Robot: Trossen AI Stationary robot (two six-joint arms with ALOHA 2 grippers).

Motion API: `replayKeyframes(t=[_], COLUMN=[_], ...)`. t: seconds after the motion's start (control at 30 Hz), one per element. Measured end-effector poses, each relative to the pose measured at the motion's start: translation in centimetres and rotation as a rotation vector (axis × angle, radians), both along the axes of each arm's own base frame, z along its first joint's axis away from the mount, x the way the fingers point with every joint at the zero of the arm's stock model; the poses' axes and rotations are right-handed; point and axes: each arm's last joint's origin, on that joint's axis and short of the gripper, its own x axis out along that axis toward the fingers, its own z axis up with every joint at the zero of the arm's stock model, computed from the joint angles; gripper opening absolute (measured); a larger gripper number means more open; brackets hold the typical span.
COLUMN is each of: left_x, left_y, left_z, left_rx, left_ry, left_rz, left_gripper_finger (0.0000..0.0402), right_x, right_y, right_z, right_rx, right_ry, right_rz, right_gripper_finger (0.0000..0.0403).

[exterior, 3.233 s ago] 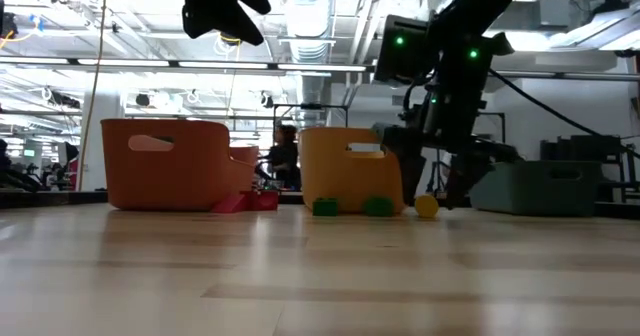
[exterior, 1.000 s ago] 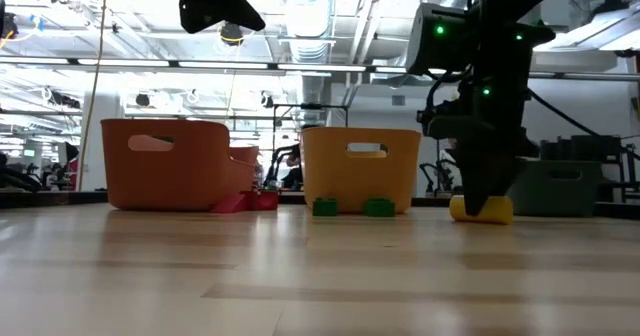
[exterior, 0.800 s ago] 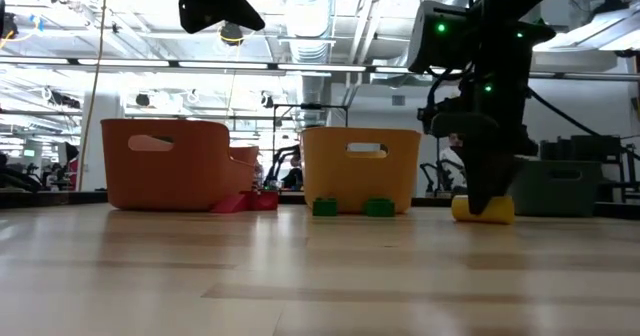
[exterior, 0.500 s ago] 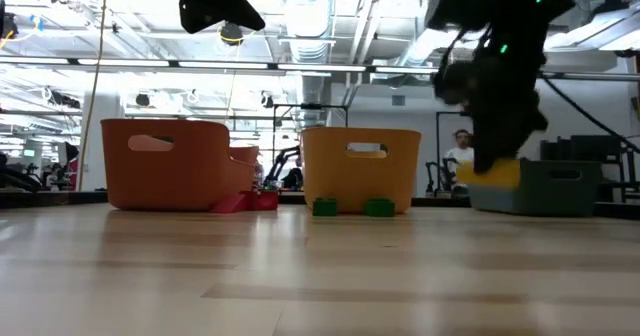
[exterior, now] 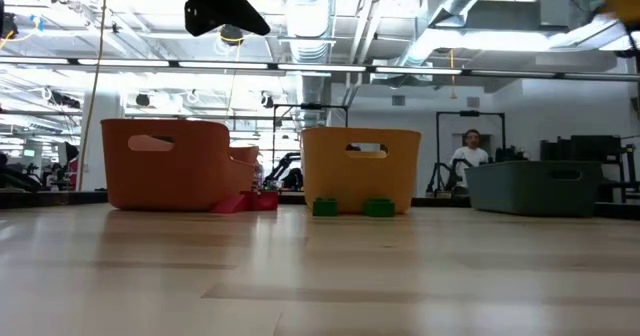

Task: Sort blocks
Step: Put the yellow block into the bottom orange bin, then put the red block into the top orange bin

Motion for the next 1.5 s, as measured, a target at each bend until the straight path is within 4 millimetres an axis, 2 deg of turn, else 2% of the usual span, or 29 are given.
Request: replayKeyframes(t=[0.13, 0.3, 0.43, 0.6, 0.8, 1.0, 1.13, 1.27, 1.37, 1.5], left_x=[0.2, 0.5, 0.9, 1.0, 1.1, 0.8, 0.6, 0.6, 0.4, -0.2], left_y=[0.6, 1.3, 1.9, 2.6, 2.8, 2.2, 1.8, 1.6, 1.7, 2.1], left_z=[0.0, 0.2, 0.6, 0.6, 0.6, 0.3, 0.2, 0.1, -0.2, -2.4], left_rx=[-0.015, -0.031, -0.042, -0.027, -0.066, -0.01, 0.11, 0.239, 0.266, 0.253], left_ry=[-0.005, -0.031, -0.076, -0.076, -0.061, -0.028, -0.012, -0.003, 0.021, 0.127], left_rz=[0.035, 0.066, 0.088, 0.097, 0.01, -0.045, -0.145, -0.25, -0.238, -0.156], left_gripper_finger=[0.0208, 0.0208, 0.0208, 0.0208, 0.0208, 0.0208, 0.0208, 0.0208, 0.0208, 0.0208], right_x=[-2.6, -4.1, -4.1, -3.2, -2.4, -2.2, -2.4, -2.5, -2.1, -0.6], right_y=[2.4, 5.2, 6.3, 6.9, 7.1, 6.4, 5.6, 4.4, 3.3, 2.1], right_z=[-1.6, -3.1, -4.4, -5.8, -6.8, -6.3, -5.3, -3.4, -1.6, 0.3], right_rx=[-0.027, -0.051, -0.094, -0.126, -0.17, -0.153, -0.103, -0.06, -0.084, -0.149], right_ry=[0.204, 0.312, 0.382, 0.447, 0.484, 0.479, 0.46, 0.421, 0.341, 0.184], right_rz=[-0.01, -0.005, -0.066, -0.113, -0.155, -0.169, -0.175, -0.205, -0.272, -0.345], right_gripper_finger=[0.0097, 0.0097, 0.0097, 0.0097, 0.0116, 0.0198, 0.024, 0.0248, 0.0245, 0.0241])
